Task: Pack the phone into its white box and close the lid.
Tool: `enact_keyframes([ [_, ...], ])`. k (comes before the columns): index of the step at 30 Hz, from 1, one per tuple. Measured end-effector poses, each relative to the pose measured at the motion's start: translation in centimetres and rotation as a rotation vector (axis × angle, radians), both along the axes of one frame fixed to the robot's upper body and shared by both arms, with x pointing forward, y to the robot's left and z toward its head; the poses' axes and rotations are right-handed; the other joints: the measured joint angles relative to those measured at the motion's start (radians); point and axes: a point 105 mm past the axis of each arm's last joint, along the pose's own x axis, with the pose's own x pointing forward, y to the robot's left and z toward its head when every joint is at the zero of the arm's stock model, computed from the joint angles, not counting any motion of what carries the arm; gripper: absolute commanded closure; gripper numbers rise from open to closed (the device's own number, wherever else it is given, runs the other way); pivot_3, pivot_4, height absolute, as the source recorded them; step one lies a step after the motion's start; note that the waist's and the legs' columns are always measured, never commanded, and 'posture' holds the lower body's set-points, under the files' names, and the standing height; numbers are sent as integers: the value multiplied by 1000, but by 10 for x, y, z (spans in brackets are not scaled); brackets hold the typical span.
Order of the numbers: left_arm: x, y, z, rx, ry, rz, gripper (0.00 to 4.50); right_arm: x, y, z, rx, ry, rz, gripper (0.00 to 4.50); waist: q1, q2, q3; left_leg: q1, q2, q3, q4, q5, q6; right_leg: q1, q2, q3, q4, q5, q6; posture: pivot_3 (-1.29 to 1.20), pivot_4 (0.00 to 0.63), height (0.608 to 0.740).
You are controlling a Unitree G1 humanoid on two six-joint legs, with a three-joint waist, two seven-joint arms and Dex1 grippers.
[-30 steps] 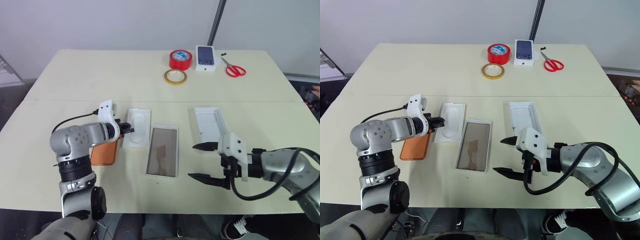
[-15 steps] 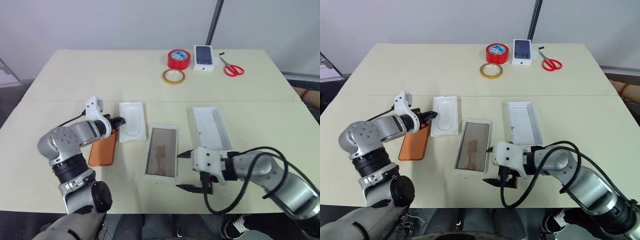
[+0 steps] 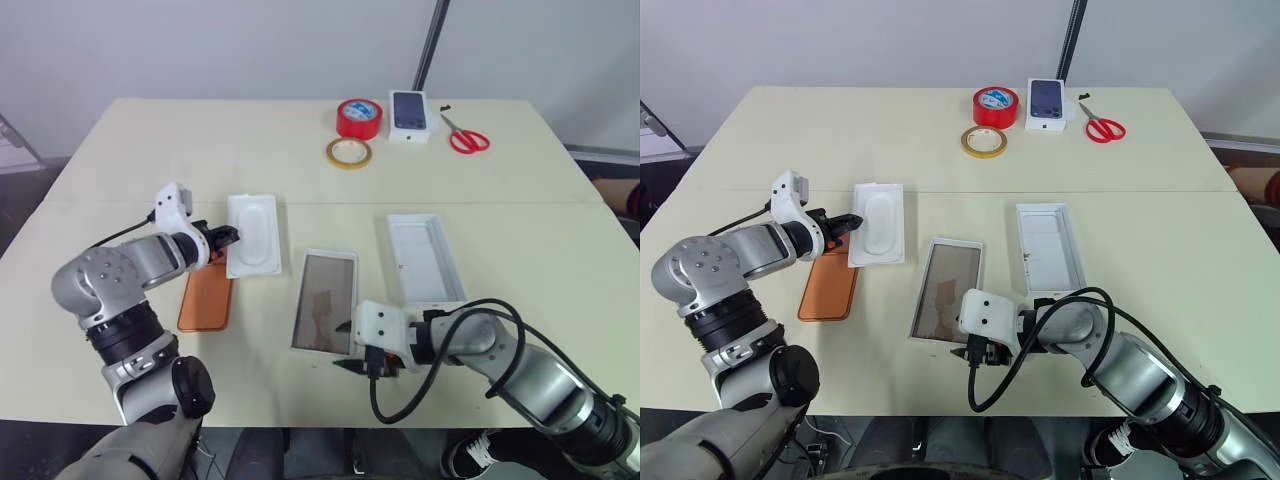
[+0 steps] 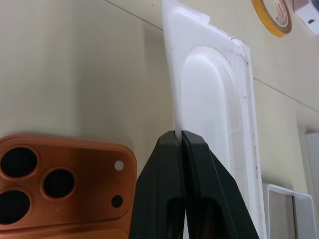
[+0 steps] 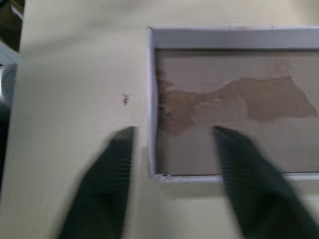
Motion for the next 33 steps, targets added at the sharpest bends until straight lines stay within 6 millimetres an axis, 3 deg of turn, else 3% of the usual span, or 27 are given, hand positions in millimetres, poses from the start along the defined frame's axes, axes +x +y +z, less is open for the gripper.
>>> enact_keyframes([
  [2, 0, 2, 1, -6, -4, 10, 4500, 3, 0, 1, -6, -16, -3, 4475, 0, 0, 0, 0, 0, 0, 0, 0, 0, 0, 0, 0, 0, 0, 0, 0, 150, 740],
  [8, 0, 3, 2, -14, -13, 18, 4500, 18, 0, 6, -16, -75, -17, 4475, 0, 0, 0, 0, 0, 0, 0, 0, 0, 0, 0, 0, 0, 0, 0, 0, 150, 740],
  [15, 3, 2, 8, -29, -41, 27, 4500, 46, -2, 26, -48, -255, 72, 4475, -1, 0, 0, 0, 0, 0, 0, 0, 0, 0, 0, -1, 0, 0, 0, 0, 150, 740],
  [20, 3, -3, 7, -42, -38, 3, 4500, 65, -3, 23, -87, -310, 100, 4475, -1, 0, 0, 0, 0, 0, 0, 0, 0, 0, 0, -1, 0, 0, 0, 0, 150, 740],
  [24, 1, -7, 5, -49, -26, -23, 4500, 67, 0, 21, -79, -309, 111, 3232, -1, 0, 0, 0, 0, 0, 0, 0, -1, 0, 0, -1, 0, 0, 0, 0, 150, 740],
  [28, -1, -21, 10, -58, -51, -82, 4500, 62, -2, 37, -10, -300, 99, 1184, 2, 0, 0, 0, 0, 0, 0, 1, -1, 0, -1, -1, 0, 0, 0, 0, 150, 740],
  [33, -5, -59, 12, -72, -74, -198, 4500, 63, -24, 63, 75, -288, -8, 1184, 1, 0, 0, -1, 0, 0, 0, 0, -1, 0, -1, -1, 0, 0, 0, 0, 150, 740],
])
